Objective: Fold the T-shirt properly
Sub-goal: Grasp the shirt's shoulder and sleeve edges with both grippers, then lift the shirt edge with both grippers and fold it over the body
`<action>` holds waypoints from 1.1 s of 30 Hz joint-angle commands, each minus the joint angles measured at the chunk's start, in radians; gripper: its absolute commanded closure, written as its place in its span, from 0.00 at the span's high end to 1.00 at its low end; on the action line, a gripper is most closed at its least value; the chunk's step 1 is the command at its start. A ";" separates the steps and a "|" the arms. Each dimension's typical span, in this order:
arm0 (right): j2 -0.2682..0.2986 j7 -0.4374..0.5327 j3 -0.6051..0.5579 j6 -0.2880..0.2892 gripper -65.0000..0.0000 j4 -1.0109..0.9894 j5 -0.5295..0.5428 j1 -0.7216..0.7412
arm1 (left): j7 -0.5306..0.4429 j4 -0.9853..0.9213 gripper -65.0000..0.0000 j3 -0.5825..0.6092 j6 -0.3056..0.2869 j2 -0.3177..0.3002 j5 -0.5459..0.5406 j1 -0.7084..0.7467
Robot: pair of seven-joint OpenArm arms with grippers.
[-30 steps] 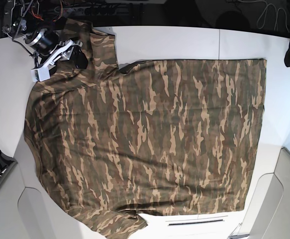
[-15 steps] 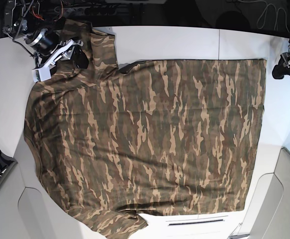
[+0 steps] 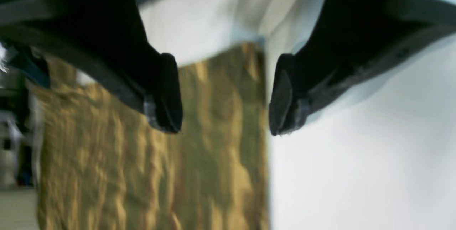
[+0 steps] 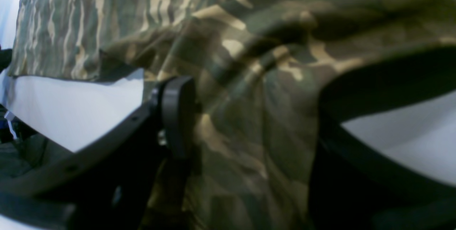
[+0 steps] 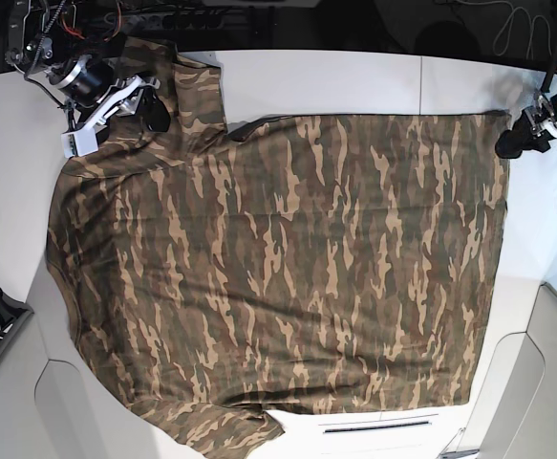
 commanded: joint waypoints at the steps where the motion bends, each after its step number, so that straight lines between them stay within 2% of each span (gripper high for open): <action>1: 0.003 -0.044 -0.001 -0.011 0.49 0.000 -0.032 -0.006 | 0.073 -0.001 0.65 0.006 0.014 -0.011 0.039 0.019; 10: 0.002 -0.044 -0.001 -0.011 0.49 0.000 -0.025 -0.006 | 0.075 0.000 0.63 0.006 0.014 -0.006 0.008 0.050; 14: 0.002 -0.043 -0.001 -0.011 0.48 0.000 -0.025 -0.006 | 0.075 0.000 0.39 0.006 0.014 -0.006 -0.019 0.050; 16: 0.002 -0.044 -0.001 -0.011 0.40 0.000 -0.025 -0.006 | 0.075 0.000 0.33 0.006 0.014 -0.006 -0.037 0.050; 19: 0.002 -0.044 -0.001 -0.011 0.14 0.000 -0.026 -0.006 | 0.067 0.000 0.24 0.006 0.014 -0.006 -0.049 0.050; 21: 0.002 -0.044 -0.001 -0.011 0.00 0.000 -0.027 -0.006 | 0.053 0.000 0.11 0.006 0.014 -0.006 -0.049 0.050; 23: 0.002 -0.044 -0.001 -0.011 0.00 0.000 -0.029 -0.006 | 0.036 0.000 0.00 0.006 0.014 -0.006 -0.049 0.050; 27: 0.002 -0.045 -0.001 -0.010 0.00 0.001 -0.028 -0.006 | 0.011 0.009 0.00 0.006 0.014 -0.009 -0.050 0.047; 30: 0.003 -0.066 0.008 0.021 0.00 0.012 -0.018 -0.006 | 0.012 0.050 0.00 -0.004 0.014 -0.009 -0.050 0.047; 33: 0.003 -0.114 0.037 0.059 0.00 0.047 0.073 -0.006 | 0.013 0.124 0.00 -0.022 0.014 -0.009 -0.050 0.047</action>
